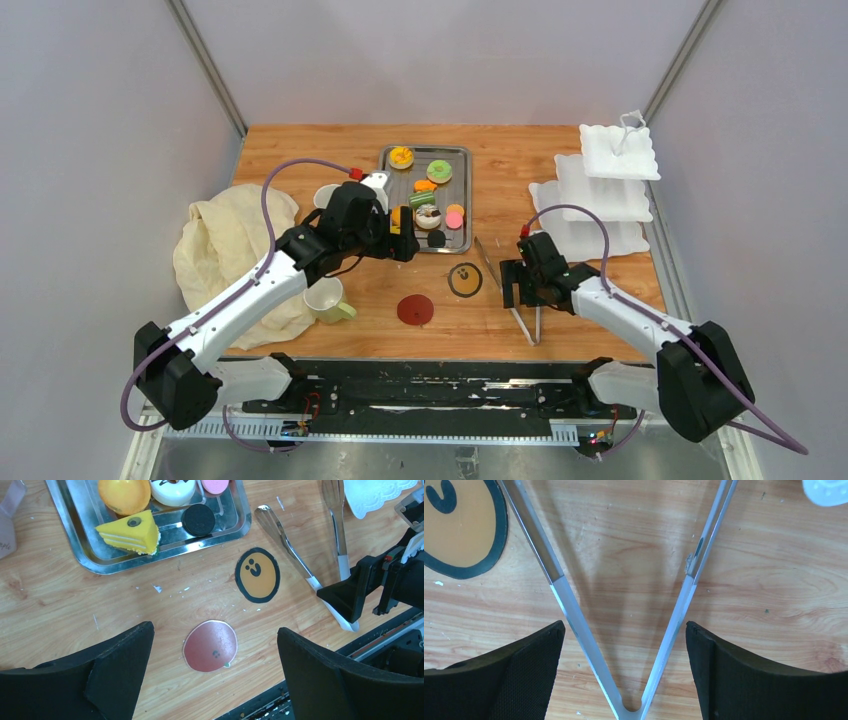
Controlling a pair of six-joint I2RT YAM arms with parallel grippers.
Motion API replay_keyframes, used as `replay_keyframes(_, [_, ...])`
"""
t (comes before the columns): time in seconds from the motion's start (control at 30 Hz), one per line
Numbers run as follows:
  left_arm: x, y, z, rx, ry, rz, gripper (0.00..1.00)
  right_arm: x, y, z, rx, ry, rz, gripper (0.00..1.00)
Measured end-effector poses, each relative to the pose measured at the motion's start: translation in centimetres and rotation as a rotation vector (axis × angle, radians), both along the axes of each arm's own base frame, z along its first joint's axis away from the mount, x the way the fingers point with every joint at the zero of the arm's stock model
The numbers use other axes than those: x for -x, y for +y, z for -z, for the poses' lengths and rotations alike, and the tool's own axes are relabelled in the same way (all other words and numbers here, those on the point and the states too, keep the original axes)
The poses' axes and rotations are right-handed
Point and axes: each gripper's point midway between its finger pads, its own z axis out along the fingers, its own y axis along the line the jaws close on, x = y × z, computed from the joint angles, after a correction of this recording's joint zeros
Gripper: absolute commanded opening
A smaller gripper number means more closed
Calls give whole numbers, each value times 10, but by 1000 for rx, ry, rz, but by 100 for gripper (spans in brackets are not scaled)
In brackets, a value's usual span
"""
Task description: Serve the afternoon tea
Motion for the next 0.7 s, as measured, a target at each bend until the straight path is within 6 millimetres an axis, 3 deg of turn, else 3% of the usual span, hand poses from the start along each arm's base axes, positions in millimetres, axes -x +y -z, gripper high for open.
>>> replay_keyframes(0.4, [-1, -1, -2, 6, -6, 1, 98, -7, 0, 16, 47, 8, 59, 89])
replay_keyframes(0.7, [-2, -3, -4, 17, -13, 7, 98, -20, 6, 17, 27, -17, 107, 89])
